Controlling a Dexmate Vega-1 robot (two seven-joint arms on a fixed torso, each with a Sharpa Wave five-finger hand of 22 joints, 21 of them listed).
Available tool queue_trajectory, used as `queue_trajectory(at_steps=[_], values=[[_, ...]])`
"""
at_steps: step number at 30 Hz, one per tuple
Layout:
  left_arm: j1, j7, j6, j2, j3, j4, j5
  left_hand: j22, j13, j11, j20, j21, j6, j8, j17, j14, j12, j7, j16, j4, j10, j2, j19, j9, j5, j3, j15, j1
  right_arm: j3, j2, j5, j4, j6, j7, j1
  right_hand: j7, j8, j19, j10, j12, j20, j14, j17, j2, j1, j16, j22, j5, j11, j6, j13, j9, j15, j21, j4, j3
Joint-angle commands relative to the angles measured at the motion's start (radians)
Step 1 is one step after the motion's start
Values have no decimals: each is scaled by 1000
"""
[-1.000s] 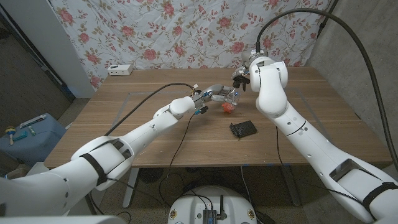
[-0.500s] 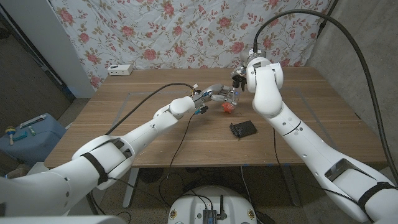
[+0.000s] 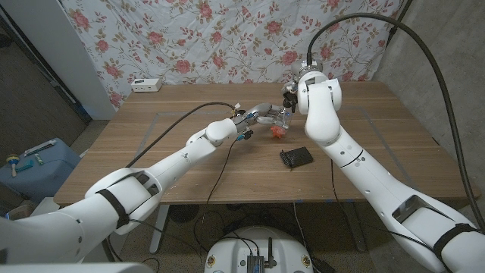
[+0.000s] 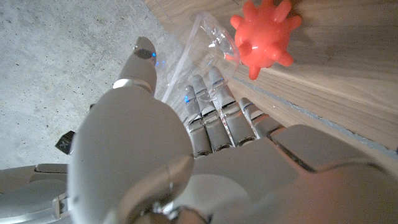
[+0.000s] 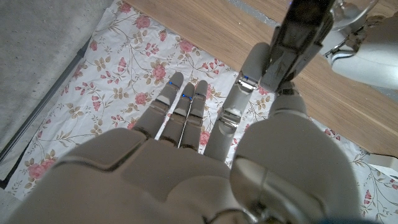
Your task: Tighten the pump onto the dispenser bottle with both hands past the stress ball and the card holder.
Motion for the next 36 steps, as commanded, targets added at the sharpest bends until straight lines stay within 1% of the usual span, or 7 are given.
queue_trajectory(at_steps=[1, 7, 13, 14, 22, 32, 36], values=[[8, -7, 1, 11, -5, -13, -4, 3, 6, -2, -61, -1, 64, 2, 1, 3, 3, -4, 2, 93, 9, 92, 1, 3, 5, 99, -48, -49, -1, 25, -46, 12, 7, 27, -2, 4, 19, 12, 17, 4, 0, 13, -1, 10, 31, -5, 2, -3, -3, 8, 0, 6, -49, -2, -16, 11], [-3, -16, -13, -1, -3, 14, -7, 3, 5, -1, -61, -1, 65, 2, 1, 3, 3, -3, 2, 93, 11, 92, 1, 3, 5, 99, -48, -49, 2, 36, -51, 22, 12, 38, 4, 11, 45, 13, 34, 1, -2, 24, -3, 23, 60, -11, 2, -8, -11, 11, -2, 9, -56, -4, -33, 28], [-8, -16, -21, -9, -3, 32, -8, 3, 5, -1, -60, -1, 65, 2, 1, 3, 3, -3, 2, 93, 11, 92, 1, 3, 6, 99, -47, -49, 4, 42, -52, 31, 15, 49, 9, 23, 85, 12, 47, -4, -3, 34, -4, 30, 81, -17, 2, -20, -9, 15, -3, 20, -60, -6, -46, 41], [-9, -15, -21, -10, -3, 34, -7, 3, 5, -1, -61, -1, 65, 2, 1, 3, 3, -4, 2, 93, 11, 93, 1, 3, 6, 100, -47, -49, 4, 42, -51, 32, 16, 49, 10, 27, 101, 11, 51, -6, -3, 39, -4, 33, 86, -19, 2, -25, -10, 16, -3, 25, -63, -7, -48, 46], [-1, -8, -11, -5, -4, 21, -7, 3, 5, -1, -60, -1, 66, 2, 1, 3, 3, -4, 2, 93, 11, 92, 0, 3, 6, 99, -49, -49, 8, 40, -35, 33, 13, 30, 7, 33, 123, 10, 60, -10, -4, 47, -5, 36, 93, -22, 2, -37, -18, 13, -3, 25, -65, -7, -53, 53], [4, -2, -1, 4, -6, 2, -5, 3, 5, -1, -61, -1, 66, 2, 1, 2, 3, -3, 2, 93, 11, 92, 0, 3, 6, 100, -48, -49, 13, 28, -21, 16, -2, -19, -8, 31, 168, 10, 62, -28, -2, 52, 10, 6, 8, -24, 2, -68, -15, 3, -3, 16, -57, -8, -14, 15], [5, -3, -2, 5, -7, 0, -5, 3, 5, 0, -60, -1, 65, 2, 1, 3, 2, -4, 2, 94, 10, 93, 0, 3, 6, 99, -47, -50, 15, 24, -19, 7, -2, -24, -13, 35, 164, 10, 56, -40, 0, 53, 16, -11, -54, -25, 3, -74, -12, -18, -1, 0, -53, -7, 14, -13]])
